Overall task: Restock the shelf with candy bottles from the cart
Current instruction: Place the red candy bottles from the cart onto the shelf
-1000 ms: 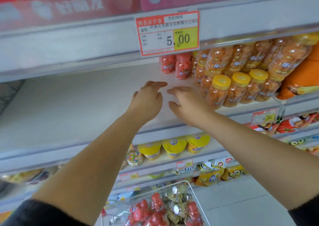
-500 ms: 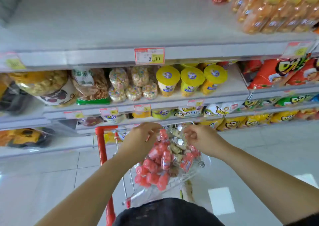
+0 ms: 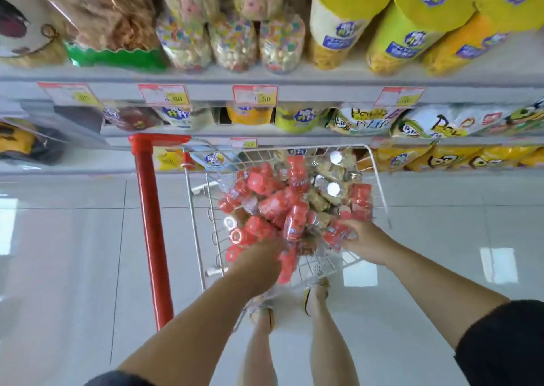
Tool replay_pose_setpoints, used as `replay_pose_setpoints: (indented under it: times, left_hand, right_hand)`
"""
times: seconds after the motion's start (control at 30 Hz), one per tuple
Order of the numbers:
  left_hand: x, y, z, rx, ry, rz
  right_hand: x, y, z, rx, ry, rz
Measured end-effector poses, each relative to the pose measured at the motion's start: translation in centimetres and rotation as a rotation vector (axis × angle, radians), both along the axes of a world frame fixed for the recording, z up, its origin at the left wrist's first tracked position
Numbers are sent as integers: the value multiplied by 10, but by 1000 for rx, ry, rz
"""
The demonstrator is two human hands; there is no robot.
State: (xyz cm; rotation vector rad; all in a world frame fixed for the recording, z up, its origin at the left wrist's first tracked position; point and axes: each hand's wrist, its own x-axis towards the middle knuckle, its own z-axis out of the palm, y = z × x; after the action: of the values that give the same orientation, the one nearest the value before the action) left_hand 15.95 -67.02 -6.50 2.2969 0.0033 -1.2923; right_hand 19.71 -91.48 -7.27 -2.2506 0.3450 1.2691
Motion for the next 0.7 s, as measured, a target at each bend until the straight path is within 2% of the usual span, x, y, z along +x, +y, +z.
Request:
replay_pose_setpoints:
  times: [0.13, 0.23, 0.37, 0.53, 0.7]
  left_hand:
    - [-21, -21, -36, 20, 21, -136]
    - [-28, -29, -54, 51, 43, -76]
    - [-28, -36, -56, 49, 53, -26]
    - [-12, -26, -20, -5, -15, 140]
    - [16, -9, 63, -176, -9, 328]
  right_hand:
    - [5, -4, -39, -22, 69, -24]
    - [8, -7, -56, 5, 109, -60]
    - [4, -9, -57, 34, 27, -101]
    - [-7, -10, -15, 173, -106, -294]
    - [-1, -10, 72, 372, -172, -447]
